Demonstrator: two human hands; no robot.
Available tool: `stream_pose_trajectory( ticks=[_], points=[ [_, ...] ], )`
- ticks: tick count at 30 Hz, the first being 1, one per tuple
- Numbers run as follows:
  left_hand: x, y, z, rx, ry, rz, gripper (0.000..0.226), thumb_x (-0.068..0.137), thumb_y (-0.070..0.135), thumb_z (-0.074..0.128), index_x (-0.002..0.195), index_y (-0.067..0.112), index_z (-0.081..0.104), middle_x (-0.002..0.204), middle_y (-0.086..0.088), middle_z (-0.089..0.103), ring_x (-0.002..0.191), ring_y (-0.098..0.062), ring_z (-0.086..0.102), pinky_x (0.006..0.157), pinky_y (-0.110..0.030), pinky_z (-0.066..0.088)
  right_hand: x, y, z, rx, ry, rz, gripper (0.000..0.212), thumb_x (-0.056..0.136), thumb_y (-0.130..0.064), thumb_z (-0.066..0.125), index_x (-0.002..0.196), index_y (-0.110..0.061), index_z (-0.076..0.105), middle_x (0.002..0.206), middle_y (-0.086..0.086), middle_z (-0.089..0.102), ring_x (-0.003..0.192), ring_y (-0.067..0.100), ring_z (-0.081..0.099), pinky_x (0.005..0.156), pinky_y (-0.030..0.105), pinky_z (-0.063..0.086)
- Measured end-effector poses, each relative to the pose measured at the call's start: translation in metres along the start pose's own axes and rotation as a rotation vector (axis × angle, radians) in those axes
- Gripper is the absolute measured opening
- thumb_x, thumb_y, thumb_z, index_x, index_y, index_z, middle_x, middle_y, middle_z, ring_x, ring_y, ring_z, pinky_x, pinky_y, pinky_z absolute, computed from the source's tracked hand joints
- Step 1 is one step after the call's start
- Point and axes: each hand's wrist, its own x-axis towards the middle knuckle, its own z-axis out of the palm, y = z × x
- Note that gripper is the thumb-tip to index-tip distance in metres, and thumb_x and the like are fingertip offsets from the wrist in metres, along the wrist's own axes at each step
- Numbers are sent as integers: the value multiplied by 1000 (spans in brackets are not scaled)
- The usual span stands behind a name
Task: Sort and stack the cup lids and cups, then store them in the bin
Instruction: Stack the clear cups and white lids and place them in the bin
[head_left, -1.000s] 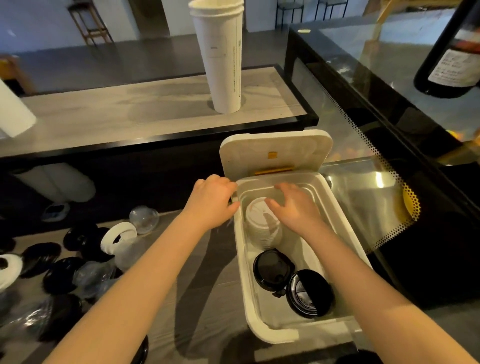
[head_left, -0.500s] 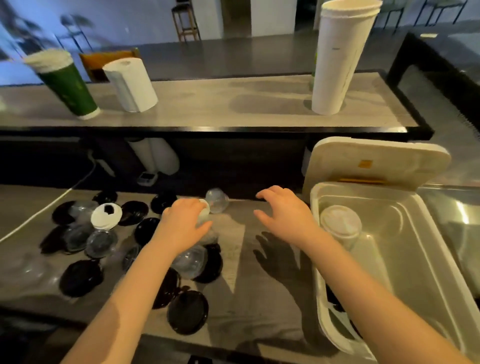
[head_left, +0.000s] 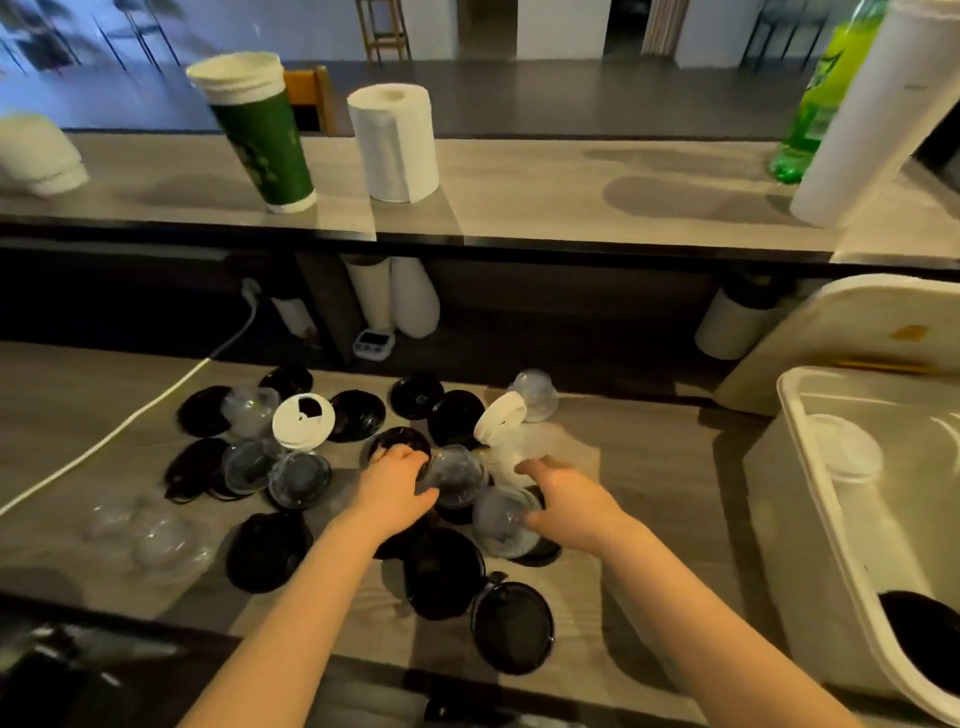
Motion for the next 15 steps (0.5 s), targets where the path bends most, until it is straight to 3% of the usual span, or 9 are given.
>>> stream_pose_trajectory(
  ticks=[3, 6, 11, 15],
  points=[
    [2, -18, 10, 30, -30, 20, 63, 89, 41, 56, 142, 15, 35, 145, -6, 31, 135, -27, 25, 108, -33, 29, 2, -9, 26, -97, -6, 25, 80, 83, -44, 63, 148, -25, 20, 149, 4, 28, 134, 27, 30, 101, 41, 39],
    [-1, -39, 13, 56, -40, 36, 81, 83, 49, 61, 147, 16, 24, 148, -4, 23, 137, -25, 20, 109, -37, 29, 6, -14, 46, -159, 80, 45, 88, 79, -54, 63, 149, -28, 17, 148, 3, 28, 135, 27, 28, 102, 40, 37],
    [-6, -75, 16, 99, -110, 43, 97, 75, 50, 69, 148, 15, 16, 151, -4, 21, 140, -27, 16, 111, -40, 25, 15, -19, 61, -143, 243, 109, 75, 79, -49, 65, 142, -23, 33, 141, 1, 42, 128, 24, 38, 96, 37, 40],
    [-5, -92, 25, 63, -102, 59, 95, 76, 41, 71, 148, 14, 16, 151, -5, 21, 139, -28, 18, 110, -40, 27, 12, -31, 59, 73, 405, 112, 68, 77, -43, 69, 133, -18, 40, 130, 3, 52, 120, 23, 45, 89, 34, 42]
  ],
)
